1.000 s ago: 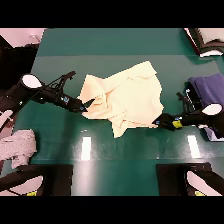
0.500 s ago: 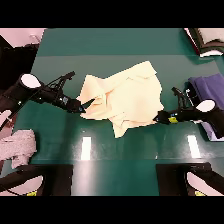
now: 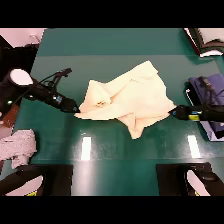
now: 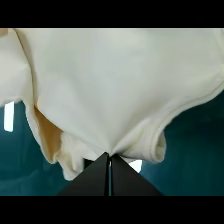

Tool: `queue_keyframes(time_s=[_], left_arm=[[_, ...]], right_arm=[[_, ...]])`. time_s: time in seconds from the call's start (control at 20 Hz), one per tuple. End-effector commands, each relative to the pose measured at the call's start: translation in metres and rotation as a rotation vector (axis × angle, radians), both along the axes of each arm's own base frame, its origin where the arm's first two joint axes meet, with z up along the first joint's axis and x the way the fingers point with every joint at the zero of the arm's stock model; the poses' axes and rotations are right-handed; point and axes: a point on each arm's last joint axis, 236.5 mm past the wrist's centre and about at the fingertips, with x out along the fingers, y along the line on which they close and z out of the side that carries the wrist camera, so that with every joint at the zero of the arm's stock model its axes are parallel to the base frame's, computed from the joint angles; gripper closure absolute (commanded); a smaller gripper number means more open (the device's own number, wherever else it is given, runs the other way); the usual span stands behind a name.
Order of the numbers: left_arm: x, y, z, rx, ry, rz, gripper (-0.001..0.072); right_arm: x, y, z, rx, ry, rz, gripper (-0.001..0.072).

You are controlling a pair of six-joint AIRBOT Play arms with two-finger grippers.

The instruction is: Fold the shirts.

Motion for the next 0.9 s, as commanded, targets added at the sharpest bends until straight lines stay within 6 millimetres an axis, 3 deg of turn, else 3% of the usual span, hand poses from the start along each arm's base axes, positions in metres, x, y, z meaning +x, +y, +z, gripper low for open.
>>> queue_keyframes(time_s=[0.0,0.15,0.3,0.45,0.5,0.55,0.6,0.7,0.85], left_arm=[[-0.022,0.023,0.026,0.091,-0.048,-0.027,0.0683],[-0.033,0.024,0.026,0.094,-0.02,-0.044,0.0683],[-0.033,0.024,0.017,0.094,-0.012,-0.031,0.0683],[-0.04,0.025,0.006,0.099,0.023,-0.032,0.0682],[-0.041,0.025,0.003,0.1,0.031,-0.033,0.0683],[-0.043,0.026,0.001,0.102,0.039,-0.034,0.0682],[-0.044,0.026,0.001,0.102,0.043,-0.036,0.0683],[-0.045,0.026,0.001,0.103,0.047,-0.039,0.0683],[-0.044,0.026,0.001,0.102,0.04,-0.036,0.0682]], right_arm=[[0.001,-0.013,0.054,-0.01,-0.1,-0.04,0.0694],[0.021,-0.002,0.059,-0.001,-0.082,0.016,0.0694],[0.049,0.045,0.031,0.016,-0.025,0.147,0.0692],[0.091,0.091,-0.001,0.01,-0.029,0.203,0.0685],[0.102,0.1,-0.008,0.009,-0.022,0.216,0.0542],[0.108,0.107,-0.015,0.011,0.006,0.238,0.0235],[0.108,0.109,-0.018,0.012,0.042,0.265,0.0201],[0.101,0.102,-0.019,0.008,0.096,0.32,0.0202],[0.091,0.069,-0.013,0.009,0.109,0.279,0.0203]])
